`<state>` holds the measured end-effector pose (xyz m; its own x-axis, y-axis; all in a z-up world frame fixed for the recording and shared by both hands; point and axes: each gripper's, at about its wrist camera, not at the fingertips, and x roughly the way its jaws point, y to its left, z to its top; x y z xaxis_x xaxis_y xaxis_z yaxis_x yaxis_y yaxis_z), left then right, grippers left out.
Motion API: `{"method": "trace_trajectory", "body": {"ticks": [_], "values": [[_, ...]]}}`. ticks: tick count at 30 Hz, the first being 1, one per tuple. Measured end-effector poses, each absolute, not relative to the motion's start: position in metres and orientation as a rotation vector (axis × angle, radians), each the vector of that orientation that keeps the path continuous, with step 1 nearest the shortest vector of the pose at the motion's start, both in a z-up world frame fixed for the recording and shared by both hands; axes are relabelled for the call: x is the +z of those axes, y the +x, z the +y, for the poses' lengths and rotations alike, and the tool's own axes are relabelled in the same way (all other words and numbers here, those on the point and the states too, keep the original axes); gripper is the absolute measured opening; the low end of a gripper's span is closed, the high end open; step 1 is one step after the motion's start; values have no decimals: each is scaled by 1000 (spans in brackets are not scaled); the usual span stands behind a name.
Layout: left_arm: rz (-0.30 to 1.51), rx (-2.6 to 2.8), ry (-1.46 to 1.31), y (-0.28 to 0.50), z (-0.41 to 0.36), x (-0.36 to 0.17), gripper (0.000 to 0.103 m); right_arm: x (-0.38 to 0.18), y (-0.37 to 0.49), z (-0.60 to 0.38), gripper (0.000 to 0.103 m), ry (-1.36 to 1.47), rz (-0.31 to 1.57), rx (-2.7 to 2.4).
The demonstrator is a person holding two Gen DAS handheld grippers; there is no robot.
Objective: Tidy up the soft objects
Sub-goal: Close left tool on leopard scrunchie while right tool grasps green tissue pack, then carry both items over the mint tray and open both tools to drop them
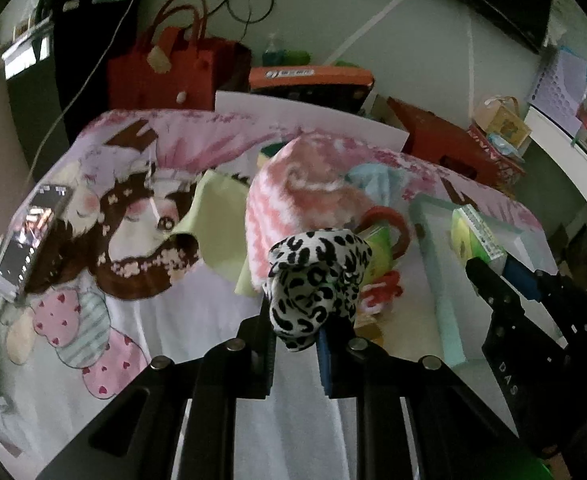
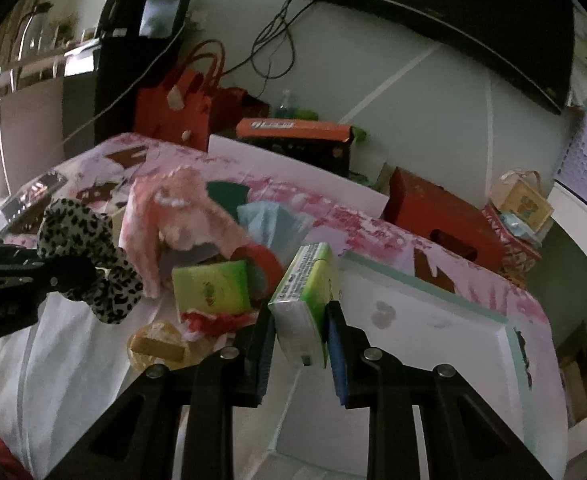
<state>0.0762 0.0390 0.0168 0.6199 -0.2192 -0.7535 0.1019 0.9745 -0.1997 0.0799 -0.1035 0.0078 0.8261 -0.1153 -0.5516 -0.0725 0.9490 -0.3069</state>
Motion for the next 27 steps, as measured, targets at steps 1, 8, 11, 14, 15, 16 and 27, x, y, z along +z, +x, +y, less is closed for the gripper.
{"method": "trace_trajectory", "body": {"ticks": [1,8,11,14,15,16,27], "values": [[877,-186,-133,75,36,22,18,10,79,-106,26,-320,597,-27],[861,-235,-53,73,2,41,18,22,73,-149,27,-249,592,-110],[860,-271,-18,75,-23,46,18,25,72,-176,27,-225,603,-171],[851,-317,19,79,-53,51,18,26,72,-206,27,-205,623,-237],[849,-327,28,80,-61,52,18,26,70,-217,27,-201,630,-257],[845,-340,37,81,-70,53,18,26,69,-229,27,-199,638,-284],[867,-448,127,102,-160,39,18,16,53,-314,27,-155,710,-455]]}}
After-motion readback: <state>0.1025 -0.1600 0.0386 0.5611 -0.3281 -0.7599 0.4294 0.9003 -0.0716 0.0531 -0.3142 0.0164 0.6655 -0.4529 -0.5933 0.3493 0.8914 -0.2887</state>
